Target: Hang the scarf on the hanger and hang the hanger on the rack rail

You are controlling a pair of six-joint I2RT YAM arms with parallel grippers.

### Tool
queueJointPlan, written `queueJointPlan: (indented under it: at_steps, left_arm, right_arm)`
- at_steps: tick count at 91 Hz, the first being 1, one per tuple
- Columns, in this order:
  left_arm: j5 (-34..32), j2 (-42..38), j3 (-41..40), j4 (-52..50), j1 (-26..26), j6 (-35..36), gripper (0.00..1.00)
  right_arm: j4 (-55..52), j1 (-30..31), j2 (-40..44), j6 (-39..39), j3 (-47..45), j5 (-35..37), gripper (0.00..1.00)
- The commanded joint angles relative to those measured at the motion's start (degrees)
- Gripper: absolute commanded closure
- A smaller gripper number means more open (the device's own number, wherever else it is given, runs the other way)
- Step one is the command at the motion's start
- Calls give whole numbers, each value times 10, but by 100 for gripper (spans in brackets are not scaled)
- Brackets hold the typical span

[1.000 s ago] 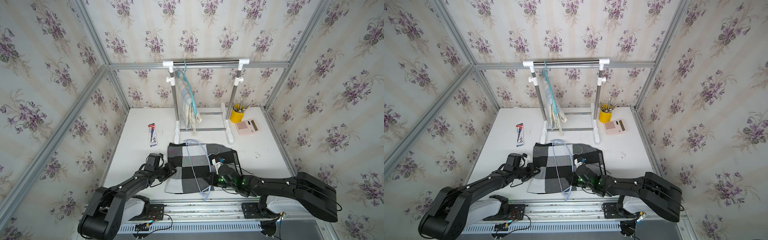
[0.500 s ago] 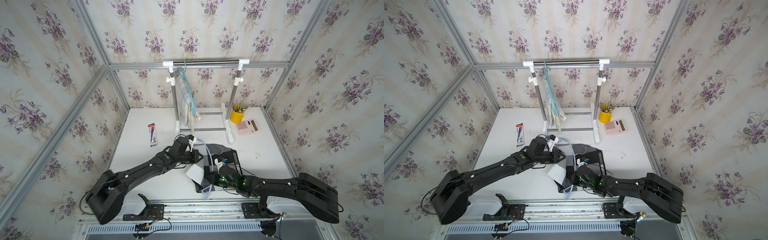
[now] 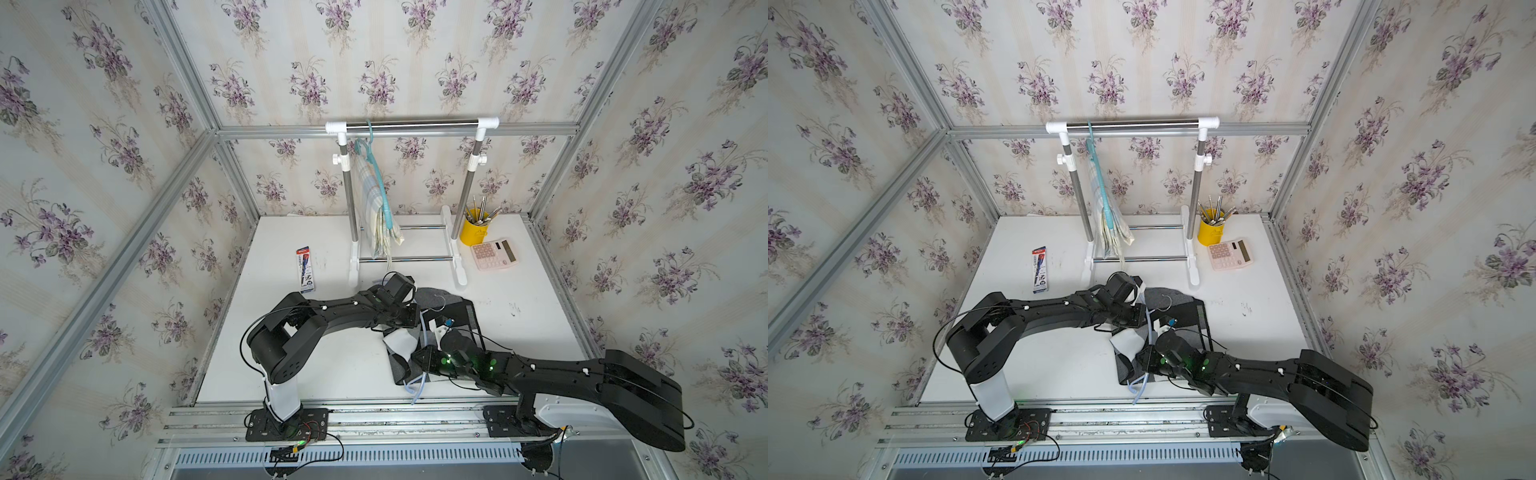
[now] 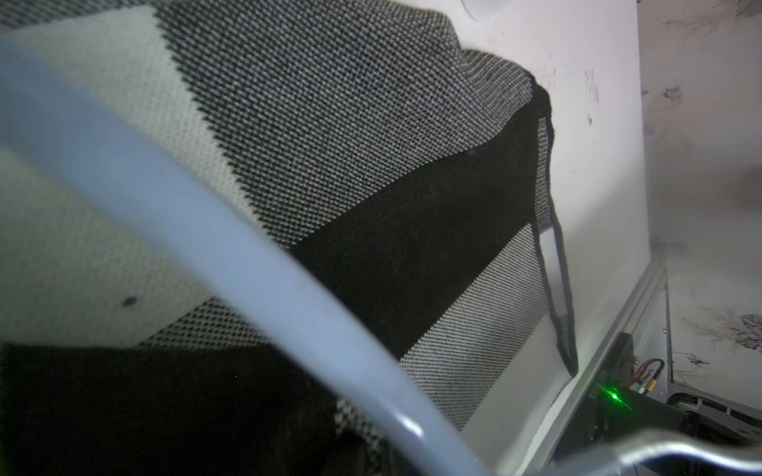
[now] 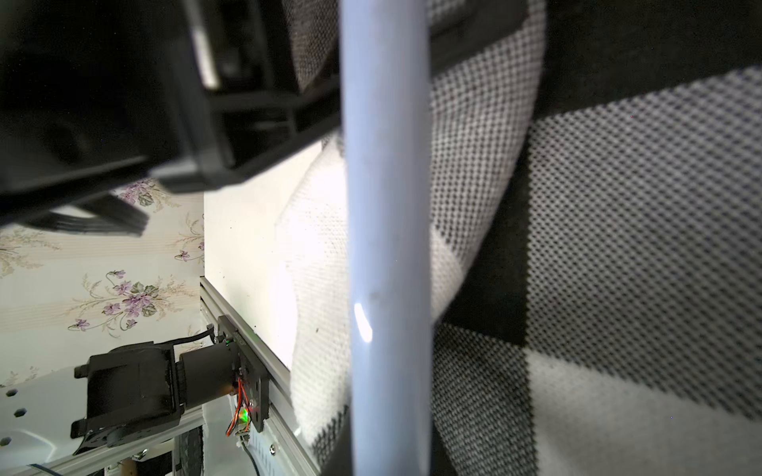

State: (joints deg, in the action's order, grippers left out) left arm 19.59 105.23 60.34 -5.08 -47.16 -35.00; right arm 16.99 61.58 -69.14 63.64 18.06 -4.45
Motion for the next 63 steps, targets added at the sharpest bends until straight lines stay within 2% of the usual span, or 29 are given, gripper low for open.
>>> queueJointPlan:
  at_steps: [1, 7, 21, 25, 38, 44, 54, 58, 63]
  left_arm:
    - [5, 13, 13, -21, 1, 24, 98]
    - [40, 9, 12, -13, 1, 33, 89]
    - [57, -52, 1, -34, 1, 64, 54]
    - [58, -76, 2, -49, 1, 75, 47]
    - [55, -149, 14, -121, 5, 111, 40]
    - [20, -190, 7, -160, 10, 118, 40]
    - [-96, -271, -43, -224, 32, 68, 39]
    - [-103, -294, -80, -228, 49, 44, 36]
    - [-79, -313, -129, -204, 68, 25, 33]
  right_arm:
    - [-43, 1, 2, -29, 7, -9, 100]
    - [-56, 1, 2, -35, 6, 4, 100]
    - [-70, 0, 4, -40, 7, 23, 100]
    - [-77, -1, 4, -43, 12, 28, 100]
    - [-88, -2, 2, -51, 20, 33, 100]
    - [-92, -4, -1, -55, 25, 32, 100]
    - [-97, -4, -7, -62, 35, 27, 100]
    - [-97, -4, -8, -63, 36, 26, 100]
    - [-97, -4, -8, -64, 38, 25, 100]
